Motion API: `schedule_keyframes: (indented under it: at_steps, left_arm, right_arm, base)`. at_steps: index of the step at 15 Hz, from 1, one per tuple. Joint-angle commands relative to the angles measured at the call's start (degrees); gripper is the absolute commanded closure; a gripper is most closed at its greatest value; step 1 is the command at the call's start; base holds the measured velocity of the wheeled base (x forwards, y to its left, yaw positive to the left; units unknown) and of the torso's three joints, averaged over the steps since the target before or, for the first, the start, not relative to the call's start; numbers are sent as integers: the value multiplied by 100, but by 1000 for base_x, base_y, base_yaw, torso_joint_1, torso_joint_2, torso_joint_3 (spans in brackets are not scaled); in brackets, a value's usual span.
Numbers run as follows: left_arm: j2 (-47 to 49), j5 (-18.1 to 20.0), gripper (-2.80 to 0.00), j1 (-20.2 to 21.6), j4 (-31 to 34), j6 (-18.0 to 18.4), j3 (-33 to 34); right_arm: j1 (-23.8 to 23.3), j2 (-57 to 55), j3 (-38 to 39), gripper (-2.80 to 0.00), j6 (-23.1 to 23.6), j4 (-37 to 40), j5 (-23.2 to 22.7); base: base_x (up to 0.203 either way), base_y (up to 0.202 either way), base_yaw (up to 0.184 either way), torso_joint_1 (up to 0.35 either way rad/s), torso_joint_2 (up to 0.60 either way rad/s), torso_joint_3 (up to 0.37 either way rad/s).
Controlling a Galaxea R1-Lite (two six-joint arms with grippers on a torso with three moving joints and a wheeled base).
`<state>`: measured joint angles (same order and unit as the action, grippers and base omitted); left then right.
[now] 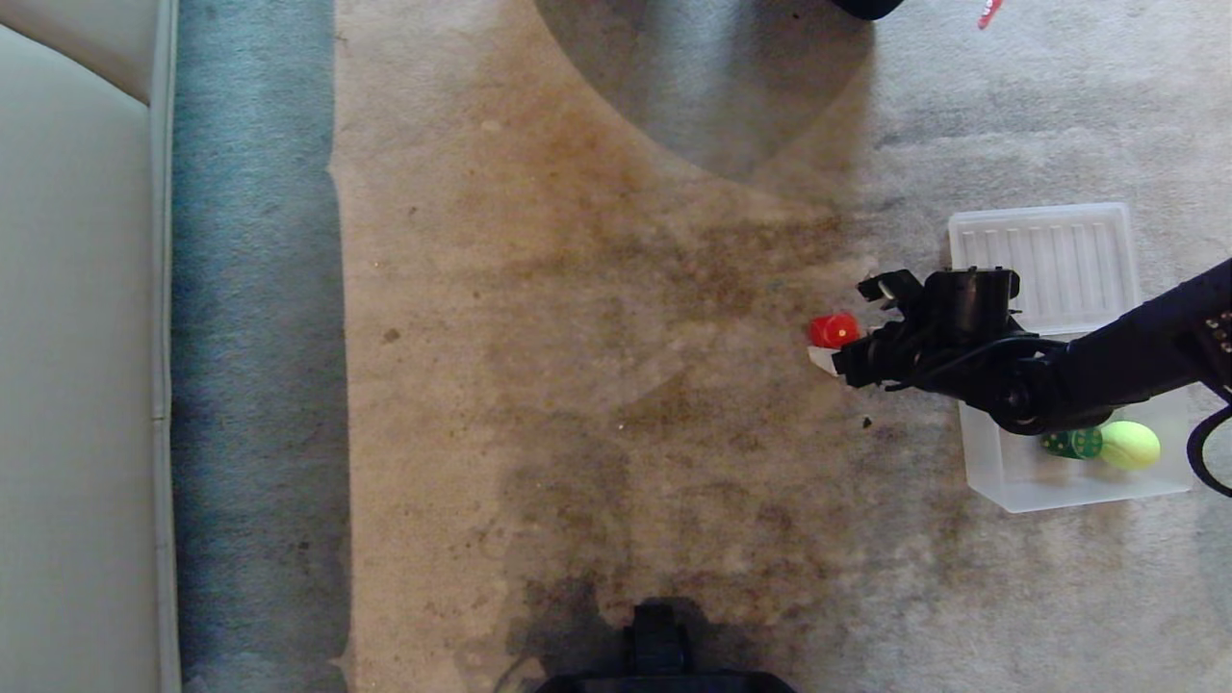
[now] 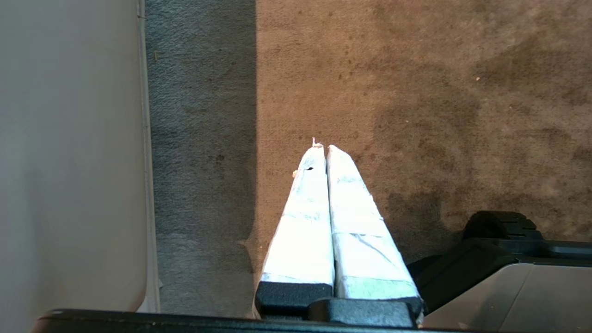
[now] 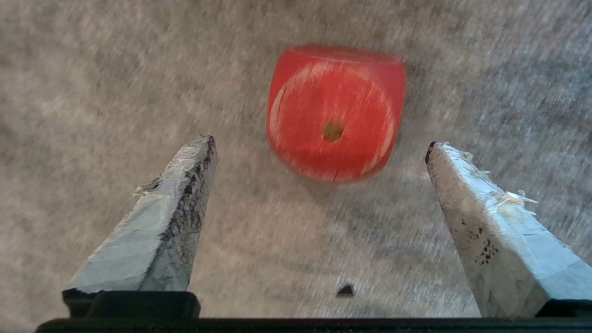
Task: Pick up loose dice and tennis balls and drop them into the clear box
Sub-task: Pick up toys out of the box
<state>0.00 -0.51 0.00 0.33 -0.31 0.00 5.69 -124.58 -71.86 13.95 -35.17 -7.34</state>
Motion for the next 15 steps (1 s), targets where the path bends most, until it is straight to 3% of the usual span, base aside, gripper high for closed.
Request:
schedule_keyframes:
  at_steps: [1, 9, 10, 15]
  left_arm:
    - [0, -2, 0, 0, 2, -4, 0]
    - [0, -2, 0, 0, 2, -4, 0]
    - [0, -2, 0, 0, 2, -4, 0]
    - [0, -2, 0, 0, 2, -4, 0]
  right_arm:
    - [2, -119, -100, -280, 12, -25, -4]
    - [2, -692, -557, -280, -5, -792, 40]
    - [2, -699, -557, 0, -6, -834, 40]
    - [2, -880, -566, 0, 11, -1023, 194]
  base:
    - [0, 0, 0, 0, 0, 0]
    - [0, 0, 0, 0, 0, 0]
    - [0, 0, 0, 0, 0, 0]
    - [0, 0, 0, 0, 0, 0]
